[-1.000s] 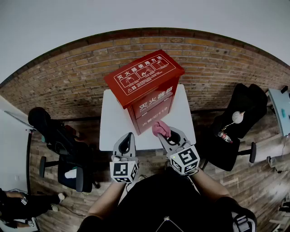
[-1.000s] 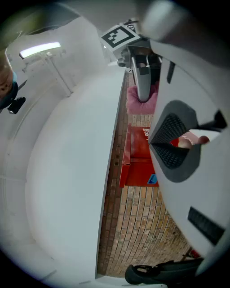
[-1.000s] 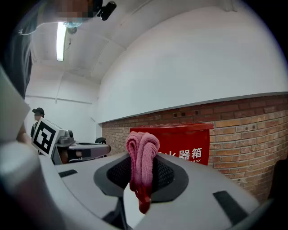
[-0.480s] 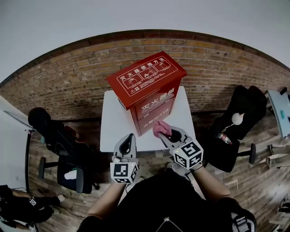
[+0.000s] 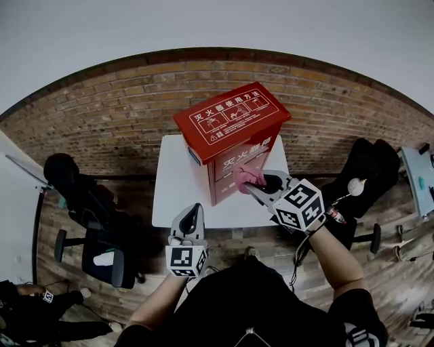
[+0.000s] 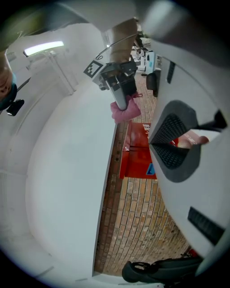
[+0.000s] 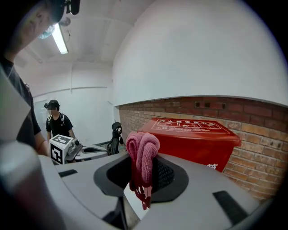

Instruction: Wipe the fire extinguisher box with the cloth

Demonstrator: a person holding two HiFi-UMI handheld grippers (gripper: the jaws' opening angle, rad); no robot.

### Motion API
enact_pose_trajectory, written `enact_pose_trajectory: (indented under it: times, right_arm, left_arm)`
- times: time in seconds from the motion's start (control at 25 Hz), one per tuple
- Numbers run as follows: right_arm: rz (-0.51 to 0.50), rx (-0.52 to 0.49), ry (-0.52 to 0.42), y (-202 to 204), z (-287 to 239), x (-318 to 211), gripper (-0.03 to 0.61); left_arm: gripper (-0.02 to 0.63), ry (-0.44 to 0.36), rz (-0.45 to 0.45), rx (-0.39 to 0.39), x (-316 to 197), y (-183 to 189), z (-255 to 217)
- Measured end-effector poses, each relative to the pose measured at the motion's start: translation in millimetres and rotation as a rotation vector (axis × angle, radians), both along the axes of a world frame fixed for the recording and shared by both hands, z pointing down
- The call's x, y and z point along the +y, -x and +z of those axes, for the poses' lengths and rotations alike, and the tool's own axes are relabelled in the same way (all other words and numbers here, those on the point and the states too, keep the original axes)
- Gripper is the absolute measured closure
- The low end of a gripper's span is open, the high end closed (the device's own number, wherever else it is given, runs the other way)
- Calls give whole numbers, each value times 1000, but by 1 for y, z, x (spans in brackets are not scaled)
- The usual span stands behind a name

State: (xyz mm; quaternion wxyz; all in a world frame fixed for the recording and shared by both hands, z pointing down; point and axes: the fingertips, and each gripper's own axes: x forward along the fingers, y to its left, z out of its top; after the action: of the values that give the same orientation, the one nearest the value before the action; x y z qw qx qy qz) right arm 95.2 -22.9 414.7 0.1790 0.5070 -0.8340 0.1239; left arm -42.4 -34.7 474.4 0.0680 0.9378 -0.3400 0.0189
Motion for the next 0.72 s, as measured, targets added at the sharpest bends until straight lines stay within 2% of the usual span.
enact_pose_trajectory:
  times: [0.32, 0.72]
  right_arm:
    - [-118, 116, 144, 23, -31, -38, 472]
    - [-230, 376, 299, 48, -49, -78, 473]
  left_arm:
    - [584, 28, -40, 9, -11, 35, 7]
    - [584, 13, -99, 40, -29, 75, 4]
